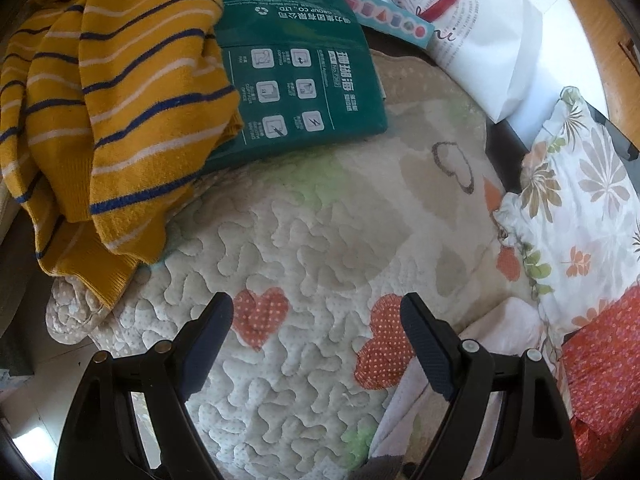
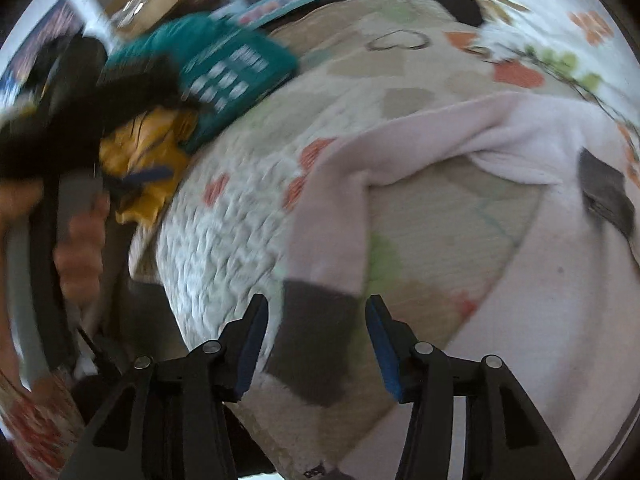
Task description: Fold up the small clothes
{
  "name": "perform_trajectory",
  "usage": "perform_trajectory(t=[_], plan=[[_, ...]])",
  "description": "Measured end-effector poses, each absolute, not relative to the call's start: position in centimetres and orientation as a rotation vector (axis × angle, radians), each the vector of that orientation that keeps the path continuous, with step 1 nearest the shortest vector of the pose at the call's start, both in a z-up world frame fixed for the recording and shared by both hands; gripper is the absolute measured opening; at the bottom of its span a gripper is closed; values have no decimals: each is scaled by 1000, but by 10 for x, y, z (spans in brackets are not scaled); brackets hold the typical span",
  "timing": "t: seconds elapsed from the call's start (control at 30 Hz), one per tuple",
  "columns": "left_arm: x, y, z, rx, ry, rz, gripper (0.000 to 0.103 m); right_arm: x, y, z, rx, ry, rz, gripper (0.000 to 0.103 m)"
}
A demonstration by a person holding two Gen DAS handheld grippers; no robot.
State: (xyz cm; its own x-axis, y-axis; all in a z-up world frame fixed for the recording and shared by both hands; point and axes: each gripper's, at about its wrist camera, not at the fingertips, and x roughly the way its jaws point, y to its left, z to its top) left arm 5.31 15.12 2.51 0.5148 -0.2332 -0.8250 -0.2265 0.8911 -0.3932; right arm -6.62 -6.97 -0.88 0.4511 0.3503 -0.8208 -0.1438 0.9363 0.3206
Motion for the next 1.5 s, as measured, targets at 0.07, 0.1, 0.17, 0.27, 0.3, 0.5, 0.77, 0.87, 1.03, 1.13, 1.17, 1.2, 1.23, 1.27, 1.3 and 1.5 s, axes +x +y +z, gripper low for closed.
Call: perform_trajectory(t=[0.07, 0.1, 0.17, 0.27, 0.3, 0.5, 0.77, 0.87, 1.03, 1.13, 1.17, 1.2, 1.23, 1.27, 1.3, 1.5], plan=[[53, 151, 24, -498, 1052, -14, 84, -68, -58, -20, 148, 1084, 299, 58], [53, 150, 22, -497, 1059, -19, 84, -69, -55, -24, 125, 1085, 280, 57], [53, 148, 21, -492, 1066, -22, 84, -67, -58, -27, 117, 1082, 243, 20], [53, 143, 21, -485, 1066, -21, 84, -65, -75, -15, 227, 1057, 252, 12], [53, 140, 21, -482, 1069, -25, 84, -65, -82, -7, 250, 1039, 245, 12], [50, 103, 19, -396, 1088, -93, 84, -90, -153, 51, 374, 929, 196, 11], [40, 27, 16, -269, 1119, -226, 85, -176, -330, 82, 613, 826, -141, 10], [32, -2, 15, -209, 1116, -262, 84, -217, -390, 77, 664, 792, -326, 10], [25, -44, 8, -118, 1118, -316, 85, -262, -452, 49, 669, 783, -599, 13], [22, -68, 2, -68, 1125, -337, 84, -280, -477, 33, 800, 755, -624, 15], [21, -74, 0, -52, 1127, -344, 84, -278, -479, 32, 817, 755, -612, 16], [19, -82, -2, -36, 1128, -354, 85, -277, -482, 33, 816, 754, -595, 16], [16, -87, -3, -27, 1128, -363, 85, -273, -482, 39, 786, 749, -578, 21], [14, -93, -3, -18, 1127, -371, 85, -270, -477, 42, 758, 745, -572, 32], [12, -100, -2, -11, 1125, -382, 85, -268, -473, 47, 716, 742, -569, 37], [-2, -133, 10, 45, 1048, -428, 84, -262, -467, 42, 630, 770, -550, 45]])
